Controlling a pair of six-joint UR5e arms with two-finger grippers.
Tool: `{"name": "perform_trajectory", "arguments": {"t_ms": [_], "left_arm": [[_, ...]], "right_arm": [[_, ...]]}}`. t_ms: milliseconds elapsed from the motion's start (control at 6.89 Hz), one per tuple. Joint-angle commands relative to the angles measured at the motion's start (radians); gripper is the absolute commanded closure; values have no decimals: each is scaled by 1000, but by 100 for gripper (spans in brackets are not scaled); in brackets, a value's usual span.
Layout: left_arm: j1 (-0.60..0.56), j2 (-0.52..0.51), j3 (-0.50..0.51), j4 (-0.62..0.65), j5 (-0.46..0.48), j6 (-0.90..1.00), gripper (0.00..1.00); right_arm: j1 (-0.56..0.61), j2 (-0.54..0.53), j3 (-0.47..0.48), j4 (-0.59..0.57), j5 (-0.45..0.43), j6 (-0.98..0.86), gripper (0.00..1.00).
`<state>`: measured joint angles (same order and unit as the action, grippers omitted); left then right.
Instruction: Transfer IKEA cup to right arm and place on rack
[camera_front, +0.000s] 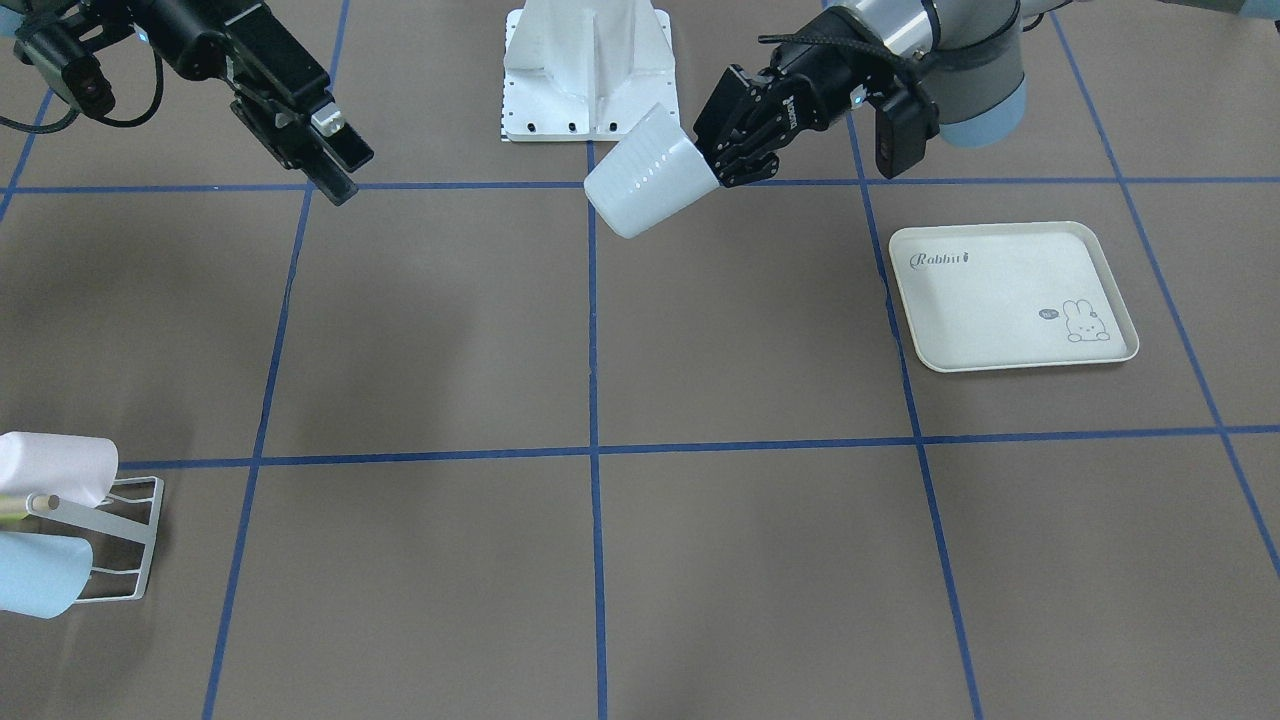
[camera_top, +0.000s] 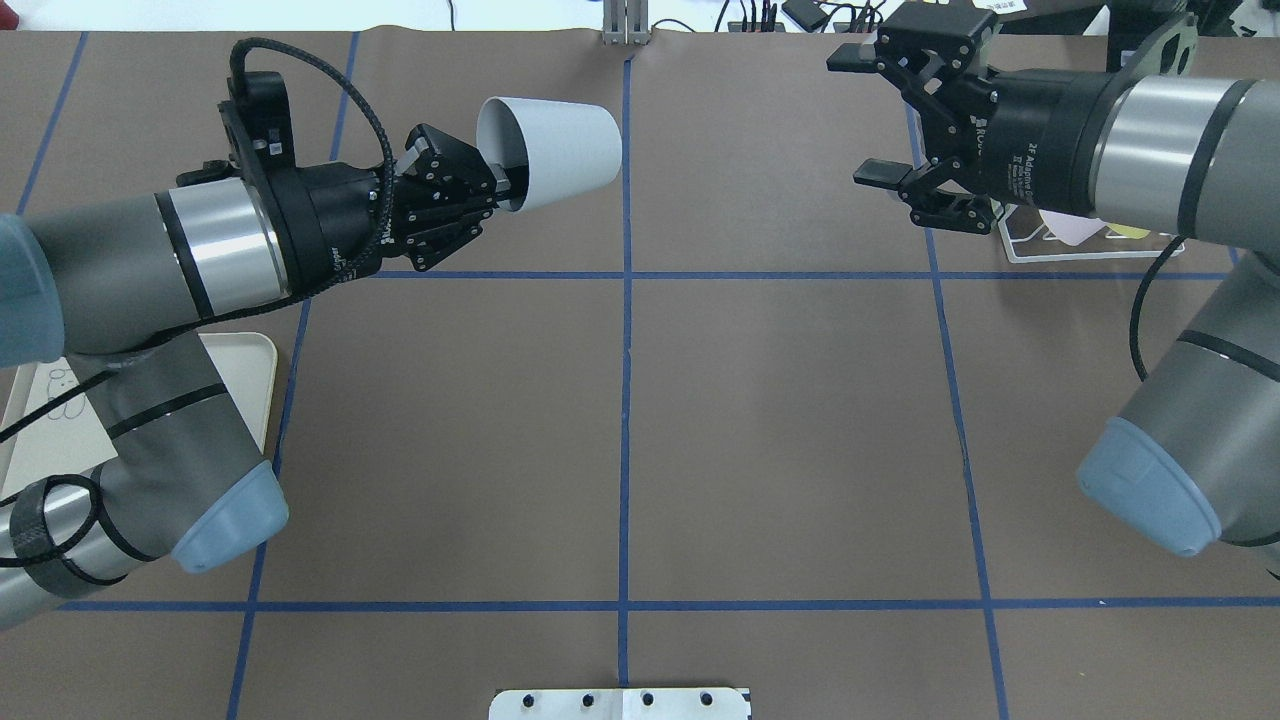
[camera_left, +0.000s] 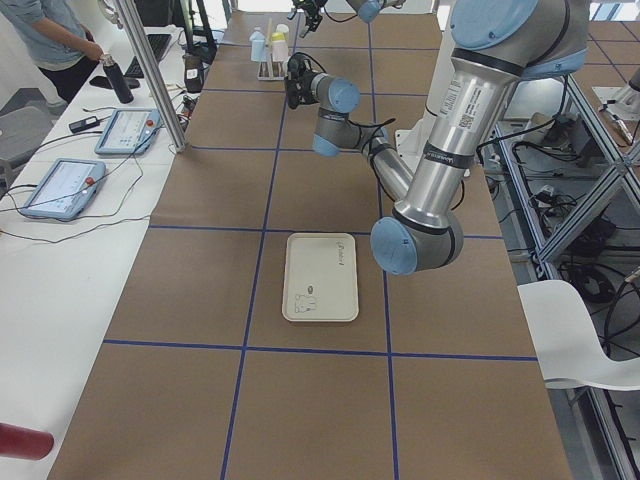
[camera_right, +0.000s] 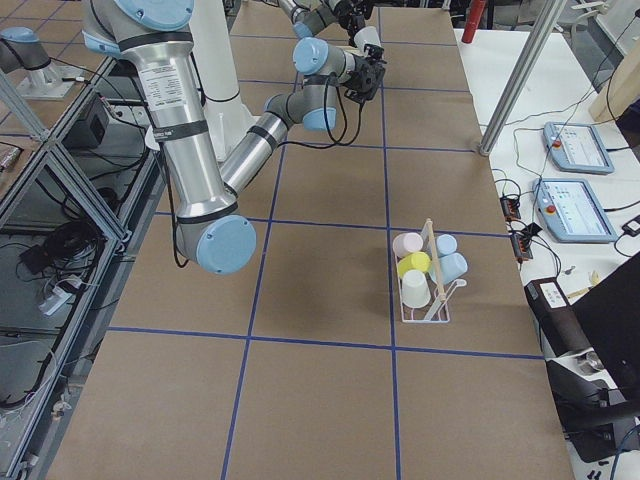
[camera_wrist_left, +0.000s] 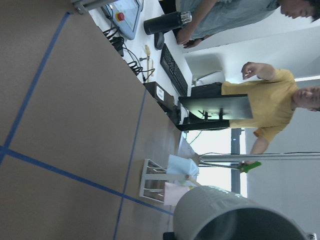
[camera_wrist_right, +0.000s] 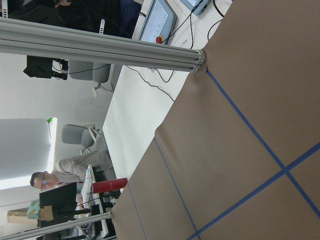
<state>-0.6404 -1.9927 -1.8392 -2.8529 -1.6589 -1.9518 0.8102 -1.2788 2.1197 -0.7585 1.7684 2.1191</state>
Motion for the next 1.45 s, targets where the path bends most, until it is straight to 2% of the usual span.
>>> {"name": "perform_trajectory", "arguments": {"t_ms": [0, 290, 726, 1307], "left_arm": [[48, -17, 32, -109, 54, -36, 100], [66, -87, 43, -97, 54, -61, 100], [70, -107, 54, -94, 50, -52, 100], [91, -153, 66, -97, 50, -58, 100]], "right_arm": [[-3, -1, -1, 117, 8, 181, 0], [-54, 15, -10, 137, -6, 213, 0], [-108, 30, -15, 137, -40, 213, 0], [-118, 56, -18, 139, -40, 217, 0]]}}
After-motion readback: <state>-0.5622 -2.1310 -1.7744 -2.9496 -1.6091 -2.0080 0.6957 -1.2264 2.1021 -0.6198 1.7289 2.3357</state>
